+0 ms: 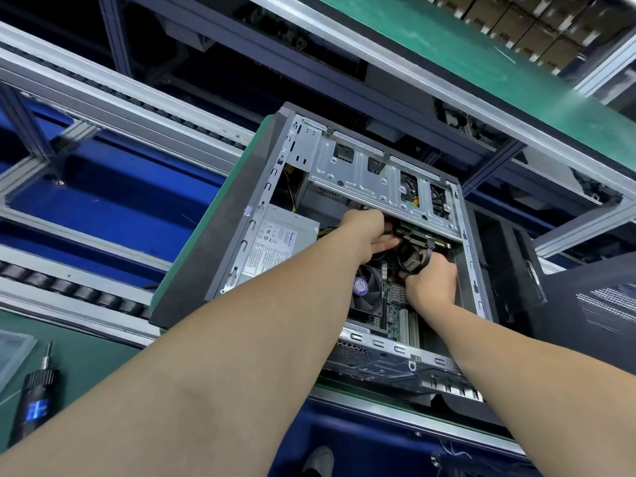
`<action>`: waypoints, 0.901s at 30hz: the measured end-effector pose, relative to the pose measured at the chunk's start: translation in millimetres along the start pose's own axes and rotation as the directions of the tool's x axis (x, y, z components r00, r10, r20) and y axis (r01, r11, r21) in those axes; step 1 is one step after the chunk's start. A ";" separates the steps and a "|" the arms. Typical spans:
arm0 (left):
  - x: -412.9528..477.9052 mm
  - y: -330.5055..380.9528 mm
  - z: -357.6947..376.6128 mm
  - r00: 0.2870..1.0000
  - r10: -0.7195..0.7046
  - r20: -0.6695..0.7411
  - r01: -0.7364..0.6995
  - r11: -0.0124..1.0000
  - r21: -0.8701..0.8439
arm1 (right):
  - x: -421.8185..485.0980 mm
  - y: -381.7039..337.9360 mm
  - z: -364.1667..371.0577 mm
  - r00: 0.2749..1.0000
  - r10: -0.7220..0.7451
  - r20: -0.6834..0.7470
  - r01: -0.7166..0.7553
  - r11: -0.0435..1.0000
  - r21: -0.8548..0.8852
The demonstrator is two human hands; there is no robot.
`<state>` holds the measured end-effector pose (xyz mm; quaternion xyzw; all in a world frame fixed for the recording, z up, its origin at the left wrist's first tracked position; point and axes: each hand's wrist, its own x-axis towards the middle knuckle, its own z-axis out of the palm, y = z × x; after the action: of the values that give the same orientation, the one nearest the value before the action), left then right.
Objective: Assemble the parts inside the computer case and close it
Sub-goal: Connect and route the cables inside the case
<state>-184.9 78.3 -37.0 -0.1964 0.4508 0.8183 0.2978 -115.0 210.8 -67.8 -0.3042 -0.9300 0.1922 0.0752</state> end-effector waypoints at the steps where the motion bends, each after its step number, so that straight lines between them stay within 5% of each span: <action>1: 1.1 -0.2 -0.2 1.000 -0.001 0.002 0.001 1.000 -0.002 | 0.3 -0.2 0.1 1.000 -0.006 0.006 0.006 1.000 0.005; 27: 2.5 -2.7 0.5 0.999 -0.008 0.034 0.004 0.991 0.133 | 3.7 4.1 3.7 1.000 0.008 0.012 -0.008 1.000 0.003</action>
<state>-185.0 80.6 -39.9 -0.1631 0.4985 0.7888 0.3205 -116.8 214.9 -72.7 -0.3069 -0.9288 0.1959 0.0695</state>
